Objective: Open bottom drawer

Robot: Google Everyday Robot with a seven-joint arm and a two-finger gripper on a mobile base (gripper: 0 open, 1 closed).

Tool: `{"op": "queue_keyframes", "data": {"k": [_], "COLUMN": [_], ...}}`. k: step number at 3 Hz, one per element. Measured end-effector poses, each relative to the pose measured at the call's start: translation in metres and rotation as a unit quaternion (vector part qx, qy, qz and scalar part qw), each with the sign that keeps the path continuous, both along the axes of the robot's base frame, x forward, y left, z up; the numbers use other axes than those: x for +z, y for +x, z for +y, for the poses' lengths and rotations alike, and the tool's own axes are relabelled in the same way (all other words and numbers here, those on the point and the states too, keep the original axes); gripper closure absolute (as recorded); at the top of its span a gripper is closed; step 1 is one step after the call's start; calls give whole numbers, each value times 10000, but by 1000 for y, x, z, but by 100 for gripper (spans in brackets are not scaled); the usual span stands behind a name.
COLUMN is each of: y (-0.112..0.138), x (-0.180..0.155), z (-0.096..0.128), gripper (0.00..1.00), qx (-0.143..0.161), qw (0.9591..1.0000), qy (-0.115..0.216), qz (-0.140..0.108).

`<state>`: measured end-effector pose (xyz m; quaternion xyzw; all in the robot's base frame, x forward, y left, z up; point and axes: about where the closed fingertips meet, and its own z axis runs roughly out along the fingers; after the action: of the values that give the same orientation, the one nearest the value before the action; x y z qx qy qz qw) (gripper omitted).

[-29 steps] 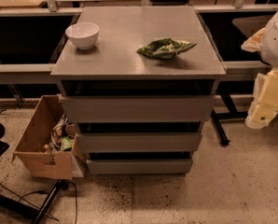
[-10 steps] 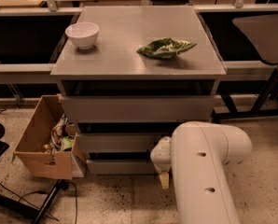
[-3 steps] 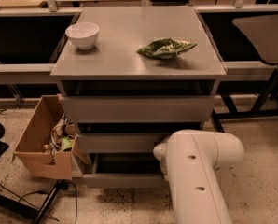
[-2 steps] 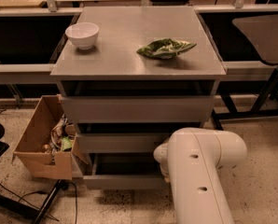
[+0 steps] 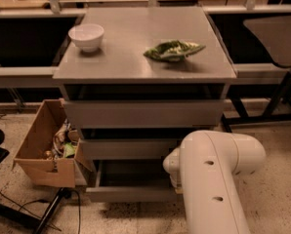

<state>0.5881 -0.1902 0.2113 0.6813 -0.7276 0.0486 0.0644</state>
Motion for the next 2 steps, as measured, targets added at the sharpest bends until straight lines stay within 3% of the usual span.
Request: {"op": "queue_keyframes", "data": {"k": [1,2], "y": [-9,-75], "x": [13,63], "z": [-24,-107], "gripper": [100,100], "qx": [-176,-869], "qw": [9997,9935], "qy": [-185,-620], "qz": [26,392]}}
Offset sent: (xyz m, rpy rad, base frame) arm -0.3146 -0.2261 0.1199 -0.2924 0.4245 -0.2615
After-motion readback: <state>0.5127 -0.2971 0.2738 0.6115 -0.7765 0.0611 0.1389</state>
